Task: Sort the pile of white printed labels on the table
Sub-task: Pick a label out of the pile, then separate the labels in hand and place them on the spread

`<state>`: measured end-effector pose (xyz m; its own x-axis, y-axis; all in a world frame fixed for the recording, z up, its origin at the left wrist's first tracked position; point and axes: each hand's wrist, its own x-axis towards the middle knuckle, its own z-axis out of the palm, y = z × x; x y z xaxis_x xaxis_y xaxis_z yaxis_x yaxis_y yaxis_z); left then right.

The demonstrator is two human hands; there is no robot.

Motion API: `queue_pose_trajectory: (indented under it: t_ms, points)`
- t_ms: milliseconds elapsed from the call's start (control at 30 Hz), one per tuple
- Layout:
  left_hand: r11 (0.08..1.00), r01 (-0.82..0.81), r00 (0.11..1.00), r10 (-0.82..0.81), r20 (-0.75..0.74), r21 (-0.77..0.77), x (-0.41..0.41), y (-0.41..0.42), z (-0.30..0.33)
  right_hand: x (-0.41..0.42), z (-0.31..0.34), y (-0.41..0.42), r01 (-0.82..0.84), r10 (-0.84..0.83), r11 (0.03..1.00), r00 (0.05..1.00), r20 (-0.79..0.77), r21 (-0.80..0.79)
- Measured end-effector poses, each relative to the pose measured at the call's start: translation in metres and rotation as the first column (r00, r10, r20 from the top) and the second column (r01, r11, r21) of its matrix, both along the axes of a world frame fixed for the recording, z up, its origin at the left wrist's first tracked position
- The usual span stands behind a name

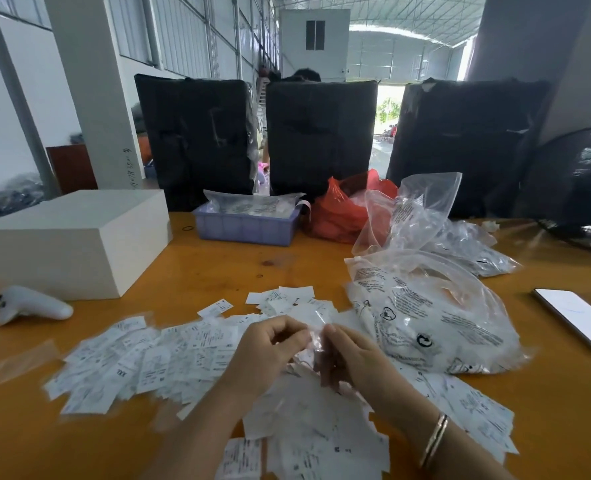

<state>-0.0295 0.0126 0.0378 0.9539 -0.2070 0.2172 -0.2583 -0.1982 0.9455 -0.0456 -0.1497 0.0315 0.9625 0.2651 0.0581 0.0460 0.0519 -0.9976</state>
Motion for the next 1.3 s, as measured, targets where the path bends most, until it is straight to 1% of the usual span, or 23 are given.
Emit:
queue_pose_trajectory:
  t_ms: [67, 167, 233, 300, 333, 400, 467, 500, 567, 600, 667, 700, 733, 767, 800, 833, 867, 900, 967, 1033, 1167, 1233, 1300]
  points:
    - [0.999, -0.039, 0.999, 0.038, 0.023, 0.009, 0.0, -0.001, -0.001, 0.001, 0.001, 0.001, 0.045, -0.043, 0.999, 0.998, 0.05, -0.03]
    - [0.993, -0.115, 0.993, 0.114, 0.04, 0.018, 0.002, 0.0, -0.003, 0.002, 0.001, -0.001, 0.133, -0.131, 0.991, 0.988, 0.087, -0.017]
    - [0.991, -0.131, 0.991, 0.129, 0.042, 0.039, 0.004, 0.002, -0.004, 0.002, 0.0, -0.002, 0.17, -0.151, 0.977, 0.978, 0.146, -0.127]
    - [0.987, -0.144, 0.989, 0.141, 0.053, 0.075, 0.004, 0.003, -0.004, 0.003, 0.0, -0.001, 0.262, -0.205, 0.931, 0.952, 0.226, -0.256]
    - [0.986, -0.139, 0.99, 0.135, 0.051, 0.088, 0.005, 0.004, -0.005, 0.004, 0.0, -0.001, 0.31, -0.247, 0.913, 0.938, 0.245, -0.266]
    - [0.99, -0.098, 0.995, 0.096, 0.018, 0.101, 0.005, 0.005, -0.004, 0.008, 0.001, -0.002, 0.334, -0.299, 0.924, 0.934, 0.194, -0.186]
    - [0.995, -0.047, 0.998, 0.049, -0.027, 0.089, 0.006, 0.006, -0.003, 0.01, 0.004, -0.005, 0.312, -0.3, 0.945, 0.946, 0.124, -0.097]
    - [0.997, -0.013, 0.999, 0.017, -0.052, 0.071, 0.006, 0.007, -0.002, 0.01, 0.006, -0.005, 0.301, -0.29, 0.949, 0.95, 0.114, -0.095]
    - [0.996, 0.073, 0.994, -0.069, -0.082, 0.051, 0.005, 0.008, 0.001, 0.012, 0.007, -0.006, 0.268, -0.241, 0.946, 0.958, 0.156, -0.184]
    - [0.992, 0.103, 0.992, -0.098, -0.073, 0.069, 0.004, 0.008, 0.002, 0.012, 0.007, -0.005, 0.248, -0.202, 0.936, 0.96, 0.194, -0.249]
    - [0.984, 0.103, 0.994, -0.098, -0.042, 0.148, 0.004, 0.006, 0.001, 0.013, 0.006, -0.002, 0.236, -0.141, 0.905, 0.952, 0.272, -0.355]
    - [0.983, 0.069, 0.997, -0.064, -0.034, 0.172, 0.004, 0.006, 0.001, 0.013, 0.006, 0.0, 0.244, -0.129, 0.894, 0.943, 0.307, -0.376]
    - [0.986, 0.019, 0.999, -0.013, -0.034, 0.168, 0.004, 0.006, 0.001, 0.013, 0.006, 0.001, 0.258, -0.136, 0.898, 0.933, 0.332, -0.356]
    - [0.99, -0.04, 0.998, 0.046, -0.047, 0.132, 0.005, 0.006, 0.001, 0.013, 0.006, 0.001, 0.283, -0.177, 0.913, 0.924, 0.339, -0.294]
    - [0.993, -0.099, 0.992, 0.104, -0.077, 0.066, 0.007, 0.007, 0.0, 0.014, 0.005, -0.001, 0.326, -0.243, 0.919, 0.911, 0.334, -0.22]
    - [0.987, -0.156, 0.98, 0.151, -0.128, -0.027, 0.009, 0.009, 0.0, 0.015, 0.004, -0.004, 0.384, -0.313, 0.906, 0.891, 0.329, -0.177]
    - [0.97, -0.207, 0.965, 0.182, -0.186, -0.126, 0.01, 0.01, 0.0, 0.017, 0.003, -0.008, 0.452, -0.371, 0.871, 0.863, 0.343, -0.195]
    - [0.945, -0.252, 0.95, 0.2, -0.241, -0.208, 0.011, 0.011, 0.001, 0.019, 0.001, -0.012, 0.511, -0.394, 0.813, 0.836, 0.382, -0.28]
    - [0.891, -0.322, 0.92, 0.215, -0.327, -0.321, 0.013, 0.012, 0.001, 0.022, -0.006, -0.016, 0.539, -0.306, 0.674, 0.826, 0.474, -0.504]
    - [0.851, -0.361, 0.903, 0.216, -0.372, -0.382, 0.014, 0.014, 0.0, 0.023, -0.013, -0.014, 0.512, -0.198, 0.582, 0.843, 0.501, -0.632]
    - [0.855, -0.361, 0.899, 0.213, -0.383, -0.372, 0.014, 0.016, 0.0, 0.023, -0.021, -0.003, 0.51, -0.066, 0.453, 0.837, 0.543, -0.731]
    - [0.836, -0.359, 0.9, 0.192, -0.392, -0.416, 0.015, 0.016, 0.0, 0.025, -0.022, 0.001, 0.526, 0.012, 0.395, 0.817, 0.577, -0.753]
    - [0.809, -0.349, 0.905, 0.16, -0.395, -0.472, 0.016, 0.017, 0.0, 0.026, -0.022, 0.003, 0.559, 0.047, 0.347, 0.792, 0.609, -0.753]
